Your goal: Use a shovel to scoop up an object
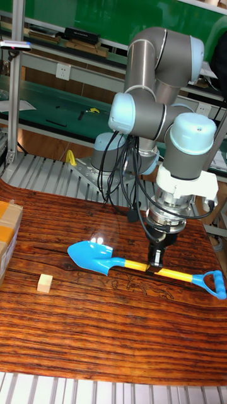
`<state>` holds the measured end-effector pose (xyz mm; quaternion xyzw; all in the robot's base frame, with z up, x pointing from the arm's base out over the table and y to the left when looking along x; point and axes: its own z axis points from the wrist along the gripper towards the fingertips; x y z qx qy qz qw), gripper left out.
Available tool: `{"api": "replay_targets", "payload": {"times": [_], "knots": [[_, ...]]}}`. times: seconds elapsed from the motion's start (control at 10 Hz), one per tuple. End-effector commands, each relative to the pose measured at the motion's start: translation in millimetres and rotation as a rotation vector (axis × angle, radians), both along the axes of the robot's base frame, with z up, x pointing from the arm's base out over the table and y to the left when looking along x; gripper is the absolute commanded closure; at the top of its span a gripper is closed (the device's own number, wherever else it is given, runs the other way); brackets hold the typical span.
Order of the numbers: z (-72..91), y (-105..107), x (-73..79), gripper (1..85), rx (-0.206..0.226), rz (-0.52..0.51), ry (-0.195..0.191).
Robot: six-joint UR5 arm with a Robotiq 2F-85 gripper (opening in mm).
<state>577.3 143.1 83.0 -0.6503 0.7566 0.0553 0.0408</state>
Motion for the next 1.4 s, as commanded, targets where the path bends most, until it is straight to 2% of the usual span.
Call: {"api": "replay_targets", "payload": {"times": [0.0, 0.2, 0.3, 0.5, 0.6, 0.7, 0.8, 1.0, 1.1, 1.3], "knots": [[1.9, 16.9, 10.4, 84.7, 0.057, 0.001, -0.022], [-10.2, 20.9, 30.0, 84.7, 0.059, 0.030, -0.049], [-16.8, 21.6, 36.8, 84.7, 0.078, 0.040, -0.051], [-24.0, 32.9, 37.5, 84.7, 0.141, 0.050, -0.031], [-21.7, 39.0, 37.1, 84.7, 0.122, 0.057, -0.038], [-20.5, 46.1, 42.4, 84.7, 0.104, 0.019, -0.068], [-21.3, 41.5, 47.2, 84.7, 0.086, -0.017, -0.080], [-23.4, 33.0, 41.6, 84.7, 0.053, -0.018, -0.058], [-23.7, 32.2, 39.6, 84.7, 0.049, 0.000, -0.053], [-22.6, 37.2, 41.2, 84.7, 0.068, 0.022, -0.063]]}}
